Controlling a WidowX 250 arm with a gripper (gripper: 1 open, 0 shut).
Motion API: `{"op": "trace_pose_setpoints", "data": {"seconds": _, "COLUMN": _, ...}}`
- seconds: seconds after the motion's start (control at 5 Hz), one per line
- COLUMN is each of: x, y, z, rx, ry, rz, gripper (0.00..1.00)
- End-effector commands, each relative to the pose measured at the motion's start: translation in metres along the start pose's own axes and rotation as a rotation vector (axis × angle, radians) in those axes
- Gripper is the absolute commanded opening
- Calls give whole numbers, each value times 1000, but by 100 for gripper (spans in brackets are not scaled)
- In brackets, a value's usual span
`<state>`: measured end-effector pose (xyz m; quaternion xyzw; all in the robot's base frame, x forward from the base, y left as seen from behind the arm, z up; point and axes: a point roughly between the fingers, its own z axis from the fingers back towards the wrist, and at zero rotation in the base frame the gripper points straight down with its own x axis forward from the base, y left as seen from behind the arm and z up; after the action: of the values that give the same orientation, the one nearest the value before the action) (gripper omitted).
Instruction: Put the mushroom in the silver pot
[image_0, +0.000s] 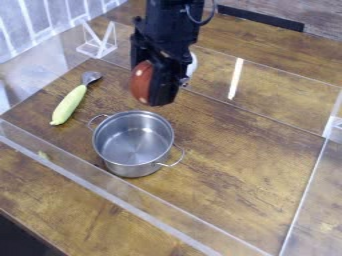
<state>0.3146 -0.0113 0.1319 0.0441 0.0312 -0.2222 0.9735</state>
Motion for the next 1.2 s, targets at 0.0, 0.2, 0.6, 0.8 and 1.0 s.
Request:
{"op": "trace_pose_setpoints", "data": {"seconds": 0.0, "x": -6, "y": 3, "z": 4, "rx": 45, "ry": -92, "rz": 70, "gripper": 0}}
{"op": "trace_pose_setpoints", "data": {"seconds": 0.2, "x": -9, "y": 8, "z": -18, "rx": 50, "ry": -124, "rz": 126, "gripper": 0}}
{"op": "trace_pose_setpoints", "data": {"seconds": 0.6, "x": -13, "y": 26, "z": -24, "rx": 33, "ry": -178, "rz": 92, "gripper": 0}}
{"op": "trace_pose_setpoints", "data": {"seconds": 0.8, "x": -13, "y": 24, "z": -23, "rx": 29, "ry": -189, "rz": 105, "gripper": 0}}
{"op": "trace_pose_setpoints", "data": {"seconds": 1.0, "x": -12, "y": 20, "z": -19, "rx": 28, "ry": -200, "rz": 115, "gripper": 0}}
